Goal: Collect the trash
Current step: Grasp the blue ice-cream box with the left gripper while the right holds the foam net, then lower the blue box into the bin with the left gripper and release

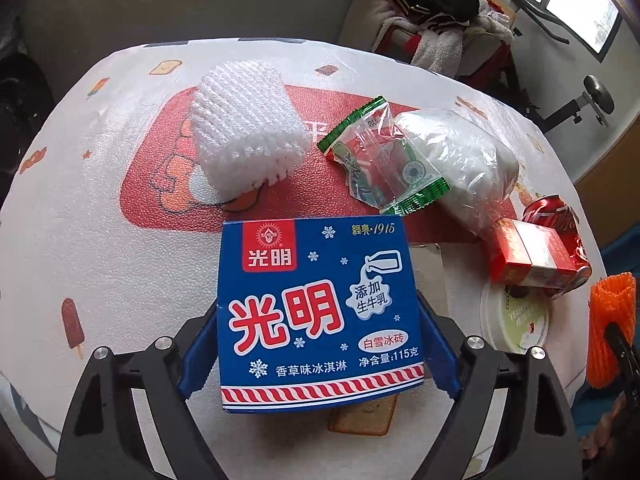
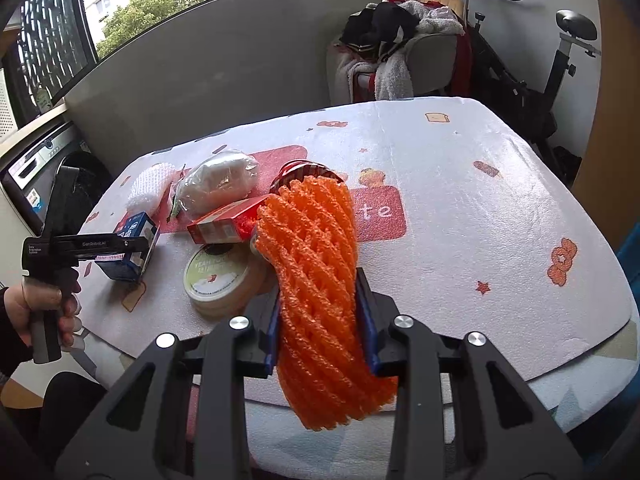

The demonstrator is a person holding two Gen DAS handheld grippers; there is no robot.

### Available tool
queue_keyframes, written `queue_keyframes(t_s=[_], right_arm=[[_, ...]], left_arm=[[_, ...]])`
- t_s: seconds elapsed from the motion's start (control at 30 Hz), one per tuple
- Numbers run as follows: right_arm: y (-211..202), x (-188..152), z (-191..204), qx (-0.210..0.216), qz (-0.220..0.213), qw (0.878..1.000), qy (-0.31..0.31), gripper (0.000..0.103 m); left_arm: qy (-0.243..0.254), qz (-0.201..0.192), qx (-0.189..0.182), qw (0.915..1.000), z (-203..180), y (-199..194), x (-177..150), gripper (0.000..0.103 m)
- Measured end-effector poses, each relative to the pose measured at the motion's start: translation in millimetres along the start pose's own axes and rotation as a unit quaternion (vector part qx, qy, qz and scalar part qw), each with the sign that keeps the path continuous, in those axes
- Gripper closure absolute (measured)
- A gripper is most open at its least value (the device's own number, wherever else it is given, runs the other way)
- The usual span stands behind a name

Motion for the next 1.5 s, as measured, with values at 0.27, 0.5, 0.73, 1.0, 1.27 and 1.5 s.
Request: queue_keyframes(t_s=[0.27,0.5,0.73,1.0,1.27,1.5], right_arm=[[-26,-13,21,0.013,-0.007,1.0,-0.013,0.069],[-54,-23,39,0.02,-0.019,0.999,-0.03,0.069],[-75,-38,52,0.027,-0.025,0.998,-0.045,0.069],[-87,-47,57,0.029,-0.026,0.998,-0.053,0.069],[-88,-53,58,0.026,-0.026,0.998,-0.059,0.069],[-88,-61,67,0.03,-0.026,0.996,-0.082,0.069]], left_arm=[[0.066,-0.023,-0.018,0.9974,-26,-51,-41,0.019],[0.131,-0.032,-0.039,0.9901,-59,-88,-98,0.019],[0.191,0.004,-0.057,0.98,-86,-93,-172,0.019],[0.214,0.041,-0.074,0.9732,-102,-82,-215,0.018],[0.213,0.045,-0.084,0.9724,-105,-80,-221,0.017],[0.193,0.024,-0.112,0.9744,-103,-92,-213,0.01]])
Point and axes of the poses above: each gripper's, at about its wrist camera, not at the fingertips, and y roughly the way its jaws point, z to its left, x to its top, the point moved 7 cm from there along y, roughly the way its jaws point, and after that the axes turned 14 degrees about -x, right-handed, at the moved point
